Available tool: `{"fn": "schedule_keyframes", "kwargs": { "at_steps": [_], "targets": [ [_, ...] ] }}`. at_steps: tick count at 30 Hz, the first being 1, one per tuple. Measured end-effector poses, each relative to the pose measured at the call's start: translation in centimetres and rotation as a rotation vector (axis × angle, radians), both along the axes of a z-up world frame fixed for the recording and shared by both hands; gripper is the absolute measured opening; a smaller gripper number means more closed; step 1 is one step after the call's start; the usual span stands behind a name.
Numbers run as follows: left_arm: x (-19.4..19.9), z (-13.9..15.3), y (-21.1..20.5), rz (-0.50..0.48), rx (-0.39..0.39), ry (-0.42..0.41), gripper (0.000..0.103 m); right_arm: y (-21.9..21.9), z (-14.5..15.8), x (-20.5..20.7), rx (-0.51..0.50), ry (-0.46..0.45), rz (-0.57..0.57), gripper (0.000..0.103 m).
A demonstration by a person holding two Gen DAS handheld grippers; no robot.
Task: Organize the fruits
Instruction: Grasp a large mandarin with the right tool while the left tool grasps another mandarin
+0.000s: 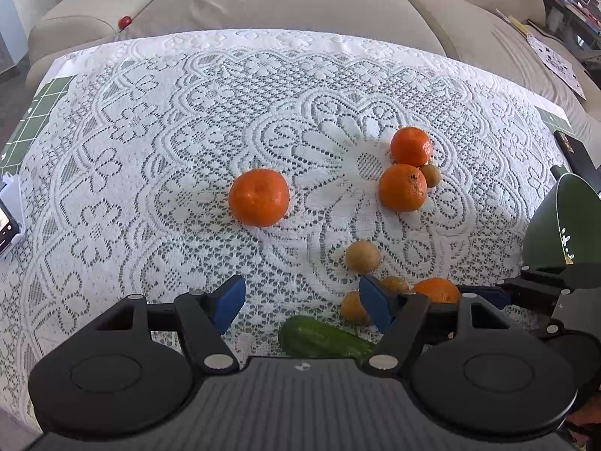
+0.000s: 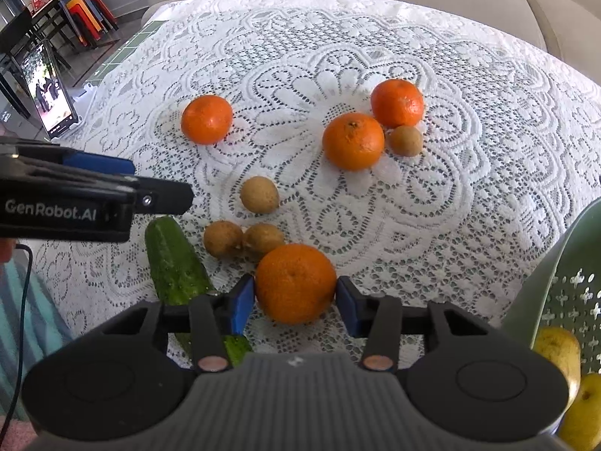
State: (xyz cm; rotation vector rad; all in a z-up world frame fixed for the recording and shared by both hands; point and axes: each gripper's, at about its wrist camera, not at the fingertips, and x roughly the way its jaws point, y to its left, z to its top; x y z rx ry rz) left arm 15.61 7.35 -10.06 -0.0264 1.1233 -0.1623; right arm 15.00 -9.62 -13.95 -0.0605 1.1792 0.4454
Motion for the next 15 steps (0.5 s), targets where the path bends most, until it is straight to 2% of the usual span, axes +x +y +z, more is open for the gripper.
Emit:
{"fn": "schedule_keyframes", "kwargs": {
  "at_steps": [7,12,15],
  "targets": [
    [1.3,-0.4,0.3,0.023,0.012,-0.054,0.081,-0.9,1.0,0.4,-0.004,-0.049,-0.013,0.044],
    [2.7,-1.1,-0.2,0.002,0.097,-0.103,0.078,-2.1,1.2,1.9,-0.031,-0.085,-0.062,0.044],
    [3.4,-1.7,-0.4,-0.01,0.117,-0.128,0.078,-2.5,1.0,2.8,-0.038,-0.087,-0.075,0.044]
  ]
}}
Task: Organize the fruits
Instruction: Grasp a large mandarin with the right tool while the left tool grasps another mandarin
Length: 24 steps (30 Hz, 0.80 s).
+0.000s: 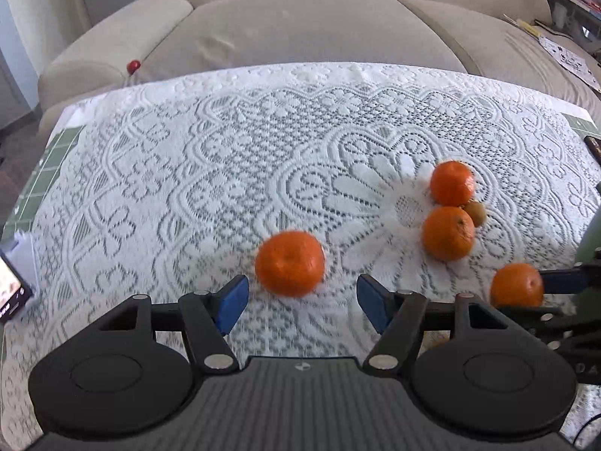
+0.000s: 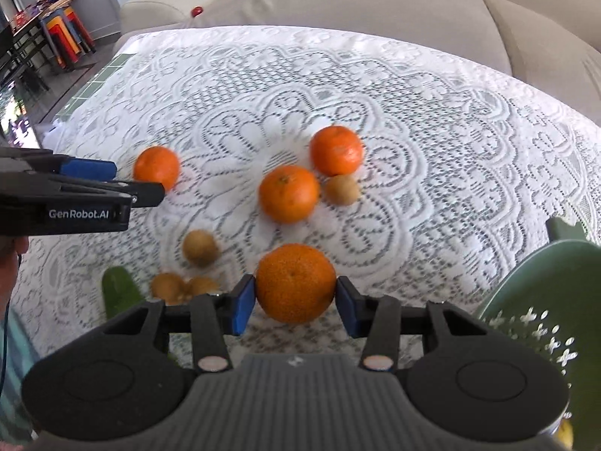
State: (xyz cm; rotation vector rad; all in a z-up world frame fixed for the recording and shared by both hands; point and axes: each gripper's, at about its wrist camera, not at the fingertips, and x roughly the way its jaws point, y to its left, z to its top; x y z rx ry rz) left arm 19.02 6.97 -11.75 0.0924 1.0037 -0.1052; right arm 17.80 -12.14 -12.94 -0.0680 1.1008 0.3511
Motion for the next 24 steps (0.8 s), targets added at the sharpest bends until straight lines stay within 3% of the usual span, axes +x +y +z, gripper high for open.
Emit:
{"fn": "schedule_keyframes", "kwargs": {
  "at_steps": [7,9,11,14,24],
  "targets": [
    [1.2,-0.8,0.6,0.038,0.002,-0.025,0.076,0.0,-0.5,0.6,-0.006,0.01,0.014,0.044],
    [1.6,-0.9,0.7,0.035,-0.002,-0.029,0.071,0.1,-0.6,0.6,-0.008,0.013,0.019,0.044],
    [1.8,-1.1,0.7,0.034,0.003,-0.021,0.058,0.1,-0.7,0.7,-0.008,0.015,0.02,0.044],
    [1.6,-1.2,0.9,0.037,-0.027,-0.023,0.051,0.2,-0.7,0.6,-0.009,0.017,0.022,0.044],
    [0.1,0.1,0.4,0.019,-0.022,-0.07,0.048,0.0,-0.1,0.3,0.01,0.004,0.016,0.044]
  ]
}}
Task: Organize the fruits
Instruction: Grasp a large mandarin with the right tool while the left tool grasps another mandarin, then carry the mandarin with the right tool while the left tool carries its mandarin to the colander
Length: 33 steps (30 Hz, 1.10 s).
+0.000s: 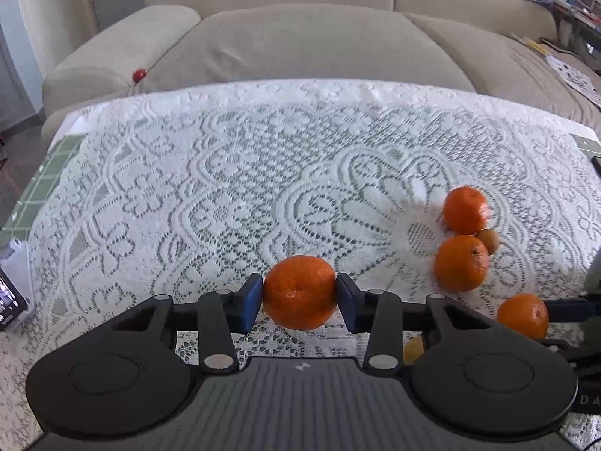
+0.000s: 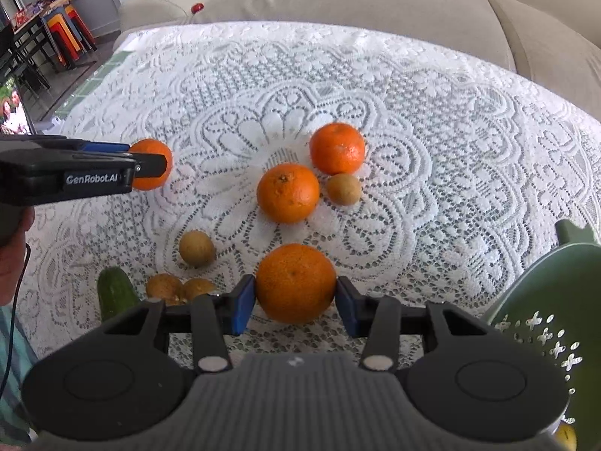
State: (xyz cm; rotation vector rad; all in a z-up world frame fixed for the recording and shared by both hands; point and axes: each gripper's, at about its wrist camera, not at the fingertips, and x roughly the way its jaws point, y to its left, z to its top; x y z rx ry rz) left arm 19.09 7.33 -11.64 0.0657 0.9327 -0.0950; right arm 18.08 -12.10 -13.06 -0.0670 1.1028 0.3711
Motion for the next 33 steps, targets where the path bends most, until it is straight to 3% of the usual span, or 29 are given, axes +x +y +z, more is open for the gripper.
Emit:
{"fn": "schedule_keyframes", "kwargs": {
  "at_steps": [18,26,33],
  "targets": [
    [-8.4,10.5,-7.0,-0.181,0.031,-0.199,0.048,-4.5,7.8,-5.7,0.064,-0.16,-0.005,0.044],
    [-11.2,12.1,-11.8,-0.317,0.031,-0.226,0.048,-8.8,9.2,-9.3,0.068,-0.205,-0.057,0.044],
    [-12.4,11.7,-16.5,-0.44,0.058,-0.214,0.048,-13.2,8.8,-11.1,0.052,-0.206,-0.123,0.044]
  ]
}}
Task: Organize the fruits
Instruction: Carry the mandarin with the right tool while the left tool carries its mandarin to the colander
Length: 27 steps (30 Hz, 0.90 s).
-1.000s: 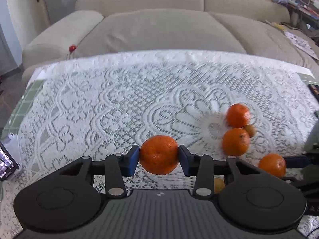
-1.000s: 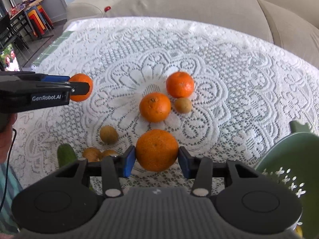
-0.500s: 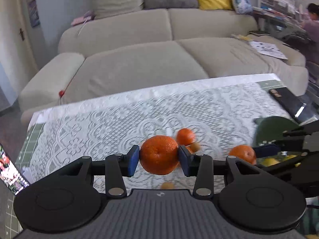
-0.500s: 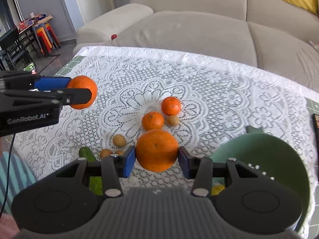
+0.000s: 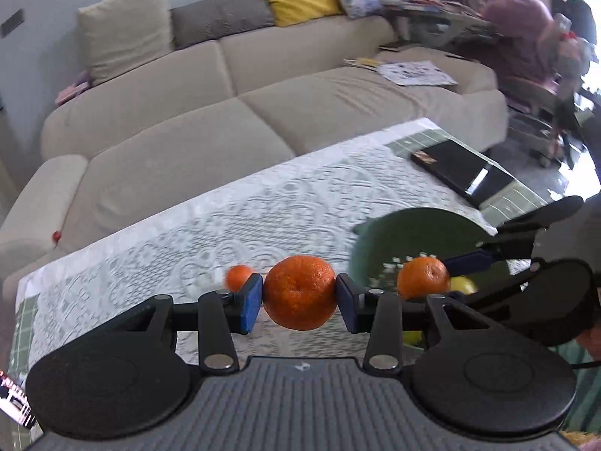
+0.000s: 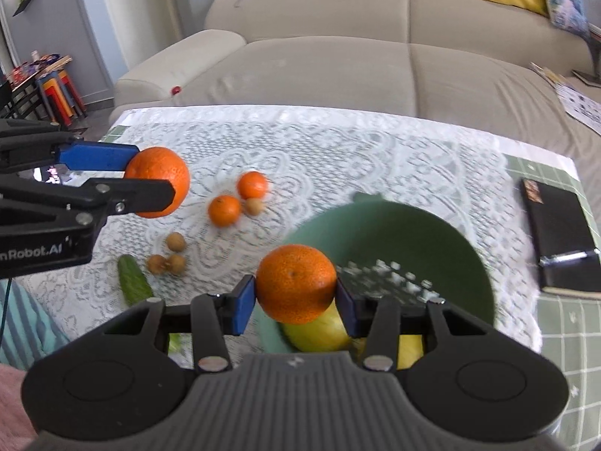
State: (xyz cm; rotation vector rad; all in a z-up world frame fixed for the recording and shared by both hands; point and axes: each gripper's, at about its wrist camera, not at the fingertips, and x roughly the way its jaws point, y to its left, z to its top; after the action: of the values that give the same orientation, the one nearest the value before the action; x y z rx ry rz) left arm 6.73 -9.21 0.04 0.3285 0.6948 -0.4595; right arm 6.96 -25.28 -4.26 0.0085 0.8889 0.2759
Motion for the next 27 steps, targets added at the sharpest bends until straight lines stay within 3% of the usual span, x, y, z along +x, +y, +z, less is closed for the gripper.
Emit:
{"fn": "schedule_keyframes", "kwargs": {
  "at_steps": [17,22,27],
  "targets": [
    [2.3,-3.8,-6.7,-0.164,0.09,0.091,0.048,-5.5,-3.9,2.1,-0.056,0.043,-0.019,0.044],
    [3.9,-4.5,-7.9,-0.189,0.088,0.115,0.048,-5.7,-5.0,3.7,-0.094,0.044,-0.004,0.044],
    [5.5,-5.5,-8.8,-0.202,0.056,0.191,0.048,-6.0,-6.1,4.9,-0.118,0.064,0.01,0.044]
  ]
}}
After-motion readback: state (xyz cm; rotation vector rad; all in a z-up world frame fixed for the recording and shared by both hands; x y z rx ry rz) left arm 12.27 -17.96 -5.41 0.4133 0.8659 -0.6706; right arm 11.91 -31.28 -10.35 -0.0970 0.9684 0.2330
